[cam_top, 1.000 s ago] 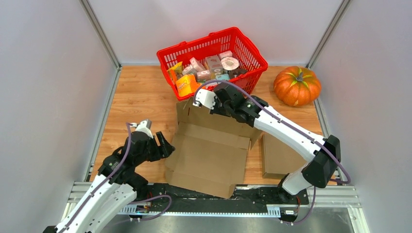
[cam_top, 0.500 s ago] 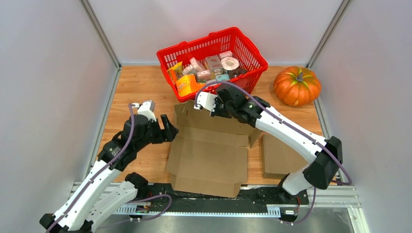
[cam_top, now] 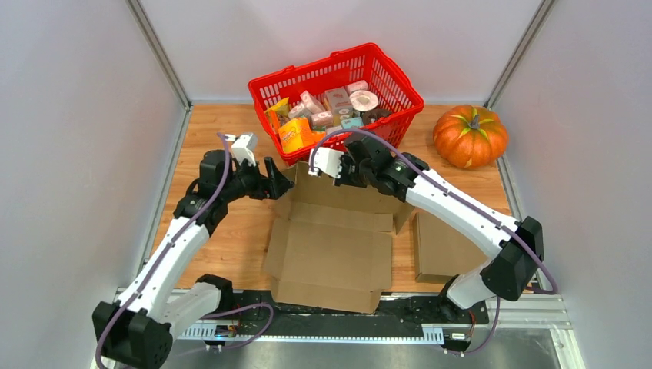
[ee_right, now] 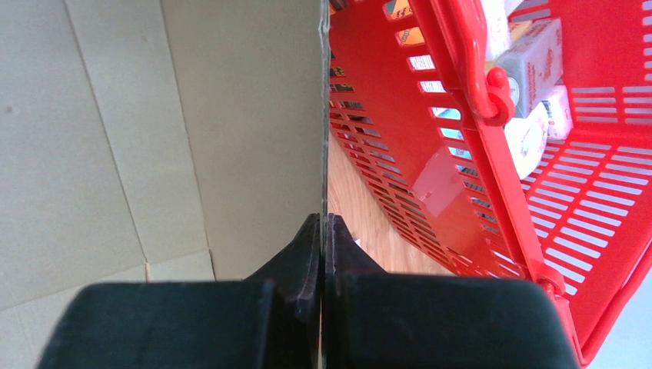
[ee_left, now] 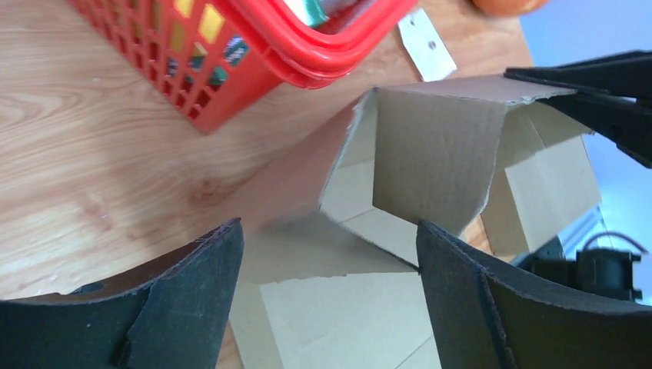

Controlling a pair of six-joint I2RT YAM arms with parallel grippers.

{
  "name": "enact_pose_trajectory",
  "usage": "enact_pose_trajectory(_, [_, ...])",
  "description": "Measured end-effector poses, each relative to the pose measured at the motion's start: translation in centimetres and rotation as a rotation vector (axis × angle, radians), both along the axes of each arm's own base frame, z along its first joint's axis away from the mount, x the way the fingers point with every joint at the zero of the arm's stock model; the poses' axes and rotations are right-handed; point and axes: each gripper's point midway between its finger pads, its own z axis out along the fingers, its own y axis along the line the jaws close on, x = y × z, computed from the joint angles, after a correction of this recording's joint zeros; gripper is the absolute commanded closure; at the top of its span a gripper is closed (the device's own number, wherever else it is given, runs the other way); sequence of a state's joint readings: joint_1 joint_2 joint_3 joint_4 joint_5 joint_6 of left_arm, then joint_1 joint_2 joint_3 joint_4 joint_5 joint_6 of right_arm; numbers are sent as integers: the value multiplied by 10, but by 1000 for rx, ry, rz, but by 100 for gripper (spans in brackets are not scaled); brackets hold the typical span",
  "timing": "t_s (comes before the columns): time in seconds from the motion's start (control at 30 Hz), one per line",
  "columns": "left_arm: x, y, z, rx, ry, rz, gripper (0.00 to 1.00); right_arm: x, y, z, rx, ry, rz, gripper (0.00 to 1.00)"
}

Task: Fold the paper box

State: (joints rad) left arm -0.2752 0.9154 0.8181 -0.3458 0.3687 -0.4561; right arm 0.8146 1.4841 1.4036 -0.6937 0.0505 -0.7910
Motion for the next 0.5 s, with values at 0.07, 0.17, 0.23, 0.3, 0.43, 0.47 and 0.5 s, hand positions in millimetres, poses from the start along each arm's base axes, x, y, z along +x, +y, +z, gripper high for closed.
enact_pose_trajectory(0.07, [2, -9, -9, -1, 22, -66, 25, -1, 2, -2, -1, 11, 7, 100])
enact_pose_trajectory(0.17, [3, -16, -20, 6, 47, -118, 36, -2, 5, -6, 3, 33, 16, 100])
enact_pose_trajectory(0.23, [3, -18, -23, 7, 54, -136, 36, -3, 8, -7, 9, 43, 18, 100])
enact_pose_trajectory(0.3, [2, -20, -22, 1, 46, -146, 28, -2, 9, -5, 14, 44, 18, 100])
enact_pose_trajectory(0.43, [-9, -18, -19, -16, 3, -151, 21, 0, 8, -4, 6, 23, 4, 100])
enact_pose_trajectory(0.47, [-15, -16, -19, -21, -8, -150, 20, 2, 8, -5, 3, 10, -2, 100])
enact_pose_trajectory(0.5, [-20, -15, -20, -26, -15, -148, 19, 3, 8, -5, 0, -6, -7, 100])
